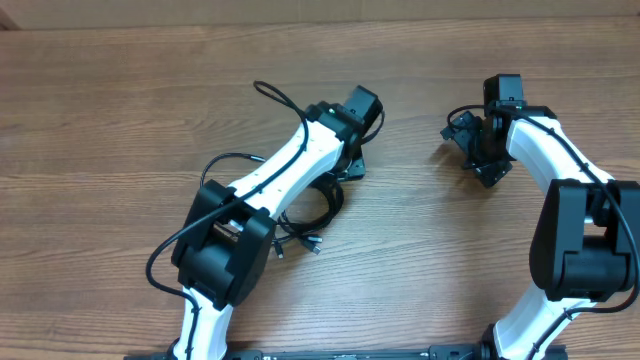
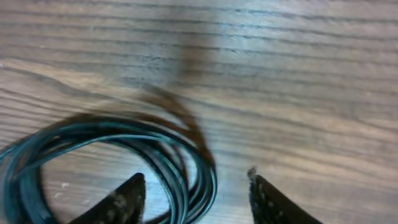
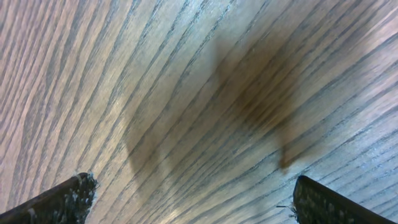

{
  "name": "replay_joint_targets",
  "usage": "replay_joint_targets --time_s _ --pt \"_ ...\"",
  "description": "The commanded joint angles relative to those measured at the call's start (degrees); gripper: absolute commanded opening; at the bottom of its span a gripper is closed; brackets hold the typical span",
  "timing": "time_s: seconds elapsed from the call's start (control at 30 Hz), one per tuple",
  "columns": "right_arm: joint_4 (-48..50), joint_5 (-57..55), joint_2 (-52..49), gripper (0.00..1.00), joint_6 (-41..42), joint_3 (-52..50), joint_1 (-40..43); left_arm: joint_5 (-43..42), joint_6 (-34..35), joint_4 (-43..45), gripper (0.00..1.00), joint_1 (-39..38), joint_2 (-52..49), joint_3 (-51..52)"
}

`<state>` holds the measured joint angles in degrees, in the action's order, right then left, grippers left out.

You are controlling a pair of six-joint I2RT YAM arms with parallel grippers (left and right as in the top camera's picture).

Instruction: Untangle cables

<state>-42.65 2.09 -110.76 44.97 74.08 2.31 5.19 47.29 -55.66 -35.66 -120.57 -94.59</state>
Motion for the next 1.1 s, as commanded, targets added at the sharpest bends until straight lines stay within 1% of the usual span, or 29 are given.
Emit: replay_joint_targets --time_s 0.0,0.1,0.23,0.27,0.37,0.43,0.6,0.67,0.7,0.73,0.8,0.83,0.87,0.9,0.97,1.07 --pt "0.2 -0.76 -0.15 1.0 -0.31 0.98 0.17 2.16 11.23 2.56 0.52 -0.39 -0.33 4.96" --pt "0.2 -0.76 -0.15 1.0 -0.31 0.98 0.17 2.25 14.4 4.76 0.51 -0.37 -0.33 8.24" --pt "0.2 -0.76 -0.15 1.0 -0.31 0.98 0.17 2.14 14.51 8.63 0.52 -0.37 -0.33 11.26" --pt "0.2 -0.76 -0.15 1.0 -0.31 0.98 0.17 1.7 14.47 9.64 0.49 -0.37 -0.33 11.76" --pt "0.2 -0.76 -0.15 1.0 -0.31 0.98 0.17 -0.24 14.47 11.85 0.37 -0.39 -0.33 12.55" --pt "0.2 -0.76 -0.15 1.0 -0.31 0.98 0.17 -0.66 14.47 12.28 0.34 -0.37 -0.33 12.57" --pt "0.2 -0.76 -0.15 1.0 -0.31 0.98 0.17 -0.76 14.45 12.39 0.38 -0.37 -0.33 12.57" --pt "0.2 -0.76 -0.15 1.0 -0.31 0.98 0.17 -0.76 14.45 12.37 0.41 -0.37 -0.33 12.59" --pt "0.2 -0.76 -0.15 1.0 -0.31 0.98 0.17 -0.76 14.45 12.2 0.4 -0.44 -0.33 12.59" --pt "0.2 -0.76 -0.15 1.0 -0.31 0.98 0.17 -0.76 14.4 12.15 0.35 -0.55 -0.33 12.63" --pt "0.2 -0.76 -0.15 1.0 -0.31 0.98 0.17 -0.74 14.4 12.22 0.19 -1.14 -0.33 12.92" --pt "0.2 -0.76 -0.15 1.0 -0.31 0.98 0.17 -0.74 14.4 12.24 0.13 -1.49 -0.35 12.92" --pt "0.2 -0.76 -0.15 1.0 -0.31 0.98 0.17 -0.76 14.14 12.33 0.12 -1.81 -0.35 12.92" --pt "0.2 -0.76 -0.15 1.0 -0.31 0.98 0.17 -0.76 13.31 12.68 0.06 -2.12 -0.35 12.92" --pt "0.2 -0.76 -0.15 1.0 -0.31 0.98 0.17 -1.16 9.9 14.08 0.04 -2.62 -0.33 12.9" --pt "0.2 -0.76 -0.15 1.0 -0.31 0.98 0.17 -5.51 0.11 15.8 0.04 -2.56 -0.02 11.19"
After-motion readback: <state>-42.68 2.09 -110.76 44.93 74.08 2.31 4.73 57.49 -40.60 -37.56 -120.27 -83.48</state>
